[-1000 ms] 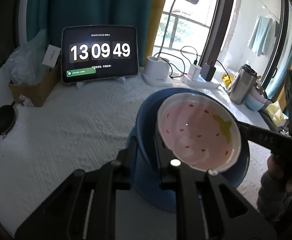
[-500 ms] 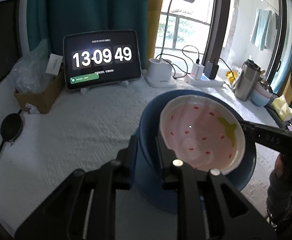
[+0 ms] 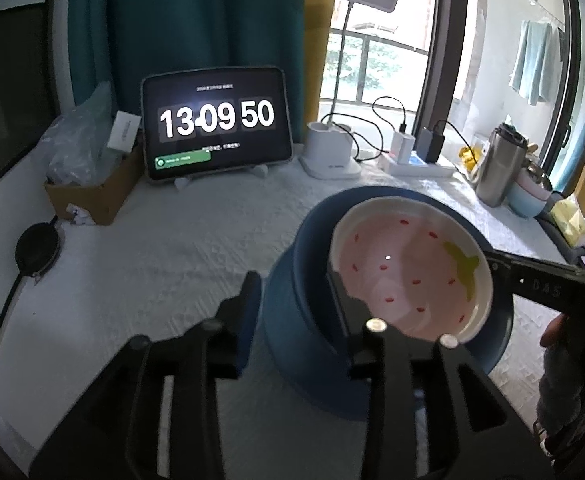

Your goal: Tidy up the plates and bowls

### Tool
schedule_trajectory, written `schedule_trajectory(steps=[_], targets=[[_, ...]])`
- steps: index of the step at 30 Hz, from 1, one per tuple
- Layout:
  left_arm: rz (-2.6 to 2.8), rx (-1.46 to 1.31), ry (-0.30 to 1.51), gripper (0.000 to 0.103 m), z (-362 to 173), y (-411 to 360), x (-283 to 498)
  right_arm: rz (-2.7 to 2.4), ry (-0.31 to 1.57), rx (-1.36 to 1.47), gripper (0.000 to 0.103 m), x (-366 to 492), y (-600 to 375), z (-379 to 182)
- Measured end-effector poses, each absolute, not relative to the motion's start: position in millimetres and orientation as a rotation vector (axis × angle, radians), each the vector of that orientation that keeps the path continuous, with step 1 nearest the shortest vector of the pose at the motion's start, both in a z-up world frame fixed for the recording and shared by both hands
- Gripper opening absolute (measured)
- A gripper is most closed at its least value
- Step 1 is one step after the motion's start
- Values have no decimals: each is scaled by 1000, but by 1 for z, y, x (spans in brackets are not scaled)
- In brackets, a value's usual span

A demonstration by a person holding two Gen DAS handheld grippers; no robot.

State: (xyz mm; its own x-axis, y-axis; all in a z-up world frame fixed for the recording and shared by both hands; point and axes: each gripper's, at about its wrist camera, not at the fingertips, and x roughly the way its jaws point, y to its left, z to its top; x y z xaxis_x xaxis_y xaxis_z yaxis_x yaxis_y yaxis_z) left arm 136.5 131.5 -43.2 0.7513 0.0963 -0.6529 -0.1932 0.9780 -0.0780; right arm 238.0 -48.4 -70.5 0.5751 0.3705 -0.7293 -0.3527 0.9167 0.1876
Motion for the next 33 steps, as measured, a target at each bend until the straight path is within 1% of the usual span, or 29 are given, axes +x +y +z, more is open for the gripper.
schedule_trajectory(steps=[2, 7, 10, 12, 14, 21, 33], targets=[[162, -147, 703, 40, -42, 131, 134, 419, 861, 22, 40, 237, -49, -70], [146, -151, 703, 44, -40, 125, 130, 407, 855, 16, 43, 232, -53, -69], [130, -137, 710, 46, -38, 116, 129, 398, 828, 17, 50, 228, -57, -65], [133, -130, 708, 47, -36, 110, 128, 419, 811, 25, 58, 225, -60, -62], [135, -130, 706, 48, -34, 105, 126, 423, 790, 27, 61, 221, -63, -57], [146, -152, 660, 49, -22, 92, 115, 445, 748, 15, 62, 211, -77, -49], [151, -133, 481, 51, 9, 61, 87, 423, 659, 11, 63, 188, -113, -31]])
